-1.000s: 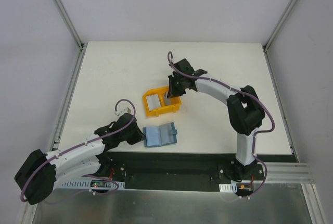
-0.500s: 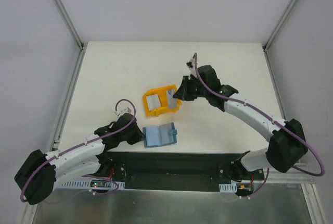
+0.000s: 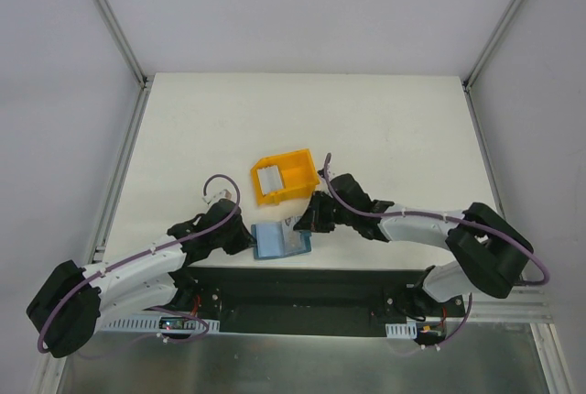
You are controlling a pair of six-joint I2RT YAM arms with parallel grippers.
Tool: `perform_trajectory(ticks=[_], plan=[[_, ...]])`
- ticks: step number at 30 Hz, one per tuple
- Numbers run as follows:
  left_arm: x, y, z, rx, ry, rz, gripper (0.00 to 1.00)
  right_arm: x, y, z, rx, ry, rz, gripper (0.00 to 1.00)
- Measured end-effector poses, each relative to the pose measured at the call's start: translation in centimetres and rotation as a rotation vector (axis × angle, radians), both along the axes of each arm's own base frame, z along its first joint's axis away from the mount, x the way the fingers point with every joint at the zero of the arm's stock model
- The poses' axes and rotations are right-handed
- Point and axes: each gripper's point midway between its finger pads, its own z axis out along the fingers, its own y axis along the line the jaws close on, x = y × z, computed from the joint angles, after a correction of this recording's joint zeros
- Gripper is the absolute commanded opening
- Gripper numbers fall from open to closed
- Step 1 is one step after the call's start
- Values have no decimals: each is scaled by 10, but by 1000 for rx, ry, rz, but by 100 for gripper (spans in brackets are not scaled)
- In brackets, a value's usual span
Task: Put the credit cards into the card holder
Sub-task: Insert the credit card into the card holder.
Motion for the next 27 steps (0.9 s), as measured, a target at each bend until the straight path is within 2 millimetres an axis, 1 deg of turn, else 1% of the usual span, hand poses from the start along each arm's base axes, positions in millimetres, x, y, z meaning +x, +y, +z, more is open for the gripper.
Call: perform_trajectory(ticks=[7,14,27], plan=[[0,0,0,0,0,0,0,5,7,-13,22,22,-25,0],[0,0,0,-1,0,1,0,1,5,-29,17,57,-40,0],[0,0,-3,7,9,1,0,-1,12,-40,63,96,-43,0]])
